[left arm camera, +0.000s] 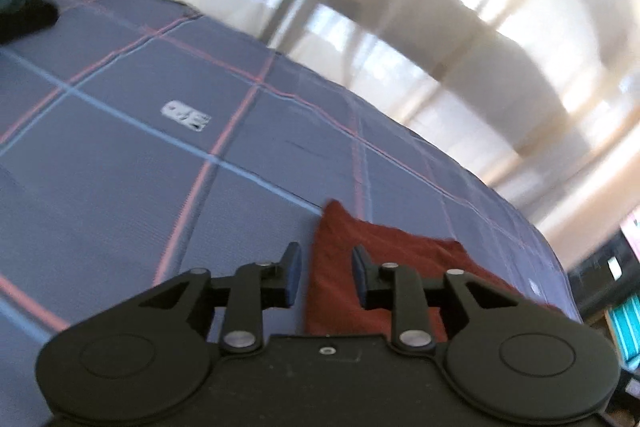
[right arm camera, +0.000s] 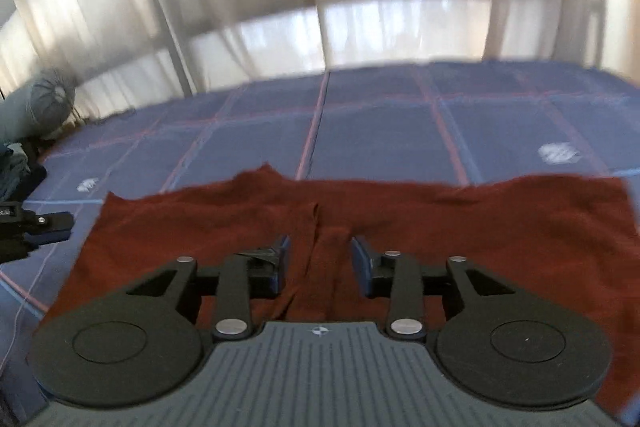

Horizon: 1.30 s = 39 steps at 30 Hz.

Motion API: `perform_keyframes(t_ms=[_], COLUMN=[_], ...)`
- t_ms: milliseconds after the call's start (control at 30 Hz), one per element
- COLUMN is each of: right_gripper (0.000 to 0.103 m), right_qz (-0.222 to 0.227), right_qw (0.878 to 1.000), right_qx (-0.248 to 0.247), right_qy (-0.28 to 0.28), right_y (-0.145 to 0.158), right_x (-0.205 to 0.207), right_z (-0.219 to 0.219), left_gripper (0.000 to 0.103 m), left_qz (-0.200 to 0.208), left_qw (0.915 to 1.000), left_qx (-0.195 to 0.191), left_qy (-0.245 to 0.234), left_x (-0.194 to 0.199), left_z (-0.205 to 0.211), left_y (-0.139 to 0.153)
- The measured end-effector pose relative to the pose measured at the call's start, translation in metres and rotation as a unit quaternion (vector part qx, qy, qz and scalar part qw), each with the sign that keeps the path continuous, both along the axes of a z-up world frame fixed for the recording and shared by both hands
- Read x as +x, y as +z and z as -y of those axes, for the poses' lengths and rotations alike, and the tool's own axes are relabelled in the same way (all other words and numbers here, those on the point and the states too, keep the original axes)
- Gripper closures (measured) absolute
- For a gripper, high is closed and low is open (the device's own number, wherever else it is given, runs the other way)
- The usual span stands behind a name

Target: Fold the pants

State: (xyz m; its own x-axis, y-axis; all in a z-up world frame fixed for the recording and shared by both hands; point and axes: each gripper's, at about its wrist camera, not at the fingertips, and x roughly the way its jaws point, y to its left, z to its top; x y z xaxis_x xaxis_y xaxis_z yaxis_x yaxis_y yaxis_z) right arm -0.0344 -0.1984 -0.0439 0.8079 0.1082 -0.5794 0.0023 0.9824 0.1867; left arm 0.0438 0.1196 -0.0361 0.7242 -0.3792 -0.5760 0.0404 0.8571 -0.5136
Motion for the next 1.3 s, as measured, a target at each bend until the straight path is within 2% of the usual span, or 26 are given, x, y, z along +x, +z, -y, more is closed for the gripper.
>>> perform_keyframes(t_ms=[100, 133, 167, 200, 233, 267, 333, 433, 567, 600, 633, 700, 767, 867, 967, 1067, 1133, 1300], right_gripper=[0.046, 0.051, 0.064, 0.070, 0.082, 0.090, 0.093, 0.103, 0.101, 0.094, 0.082, 0.054, 0.040, 0.023, 0.012, 0.001, 0.000, 0.000], right_qz=[0.019, 0.021, 0.024, 0.024, 0.022, 0.012, -0.018, -0.040, -0.035, -0.035, -0.030, -0.005, 0.026, 0.040, 0.033, 0.021, 0.012, 0.014], right_qw=[1.000, 0.999, 0.998, 0.997, 0.996, 0.994, 0.992, 0.992, 0.995, 0.994, 0.995, 0.999, 0.999, 0.996, 0.990, 0.982, 0.976, 0.966], right_qx=[-0.010, -0.012, -0.019, -0.033, -0.054, -0.075, -0.106, -0.113, -0.095, -0.095, -0.087, -0.049, -0.009, 0.008, 0.018, 0.055, 0.079, 0.140], right_qy=[0.023, 0.035, 0.049, 0.062, 0.071, 0.073, 0.062, 0.038, 0.024, 0.026, 0.028, 0.015, -0.021, -0.085, -0.138, -0.180, -0.203, -0.216], right_y=[0.010, 0.011, 0.010, 0.008, 0.005, 0.000, -0.012, -0.022, -0.025, -0.024, -0.021, -0.009, 0.005, 0.016, 0.016, 0.003, -0.006, -0.023], right_x=[-0.022, -0.025, -0.029, -0.031, -0.031, -0.028, -0.029, -0.046, -0.057, -0.056, -0.057, -0.069, -0.083, -0.106, -0.127, -0.142, -0.145, -0.140], right_z=[-0.008, -0.013, -0.017, -0.025, -0.033, -0.036, -0.037, -0.026, -0.018, -0.019, -0.017, -0.009, 0.009, 0.032, 0.051, 0.070, 0.080, 0.093], left_gripper=[0.000, 0.000, 0.000, 0.000, 0.000, 0.000, 0.000, 0.000, 0.000, 0.000, 0.000, 0.000, 0.000, 0.000, 0.000, 0.000, 0.000, 0.000], left_qz=[-0.001, -0.006, -0.012, -0.015, -0.019, -0.027, -0.043, -0.027, -0.037, -0.044, -0.044, -0.020, 0.002, 0.014, 0.017, 0.006, -0.003, -0.016], left_qw=[0.9978, 0.9965, 0.9951, 0.9936, 0.9920, 0.9907, 0.9887, 0.9903, 0.9920, 0.9915, 0.9913, 0.9918, 0.9904, 0.9859, 0.9796, 0.9734, 0.9703, 0.9666], left_qx=[0.000, 0.002, 0.006, 0.012, 0.025, 0.044, 0.073, 0.065, 0.057, 0.059, 0.055, 0.044, 0.045, 0.038, 0.045, 0.054, 0.058, 0.097], left_qy=[-0.066, -0.084, -0.098, -0.111, -0.122, -0.126, -0.124, -0.120, -0.106, -0.108, -0.111, -0.119, -0.130, -0.162, -0.195, -0.223, -0.235, -0.236], left_x=[-0.016, -0.020, -0.023, -0.026, -0.030, -0.032, -0.034, -0.038, -0.038, -0.037, -0.038, -0.040, -0.037, -0.029, -0.021, -0.012, -0.007, 0.001], left_z=[0.023, 0.032, 0.041, 0.049, 0.056, 0.061, 0.065, 0.059, 0.059, 0.061, 0.062, 0.071, 0.085, 0.116, 0.152, 0.184, 0.201, 0.229], left_y=[0.008, 0.007, 0.004, 0.001, -0.004, -0.009, -0.020, -0.027, -0.026, -0.022, -0.017, -0.002, 0.011, 0.020, 0.019, 0.011, 0.006, -0.006])
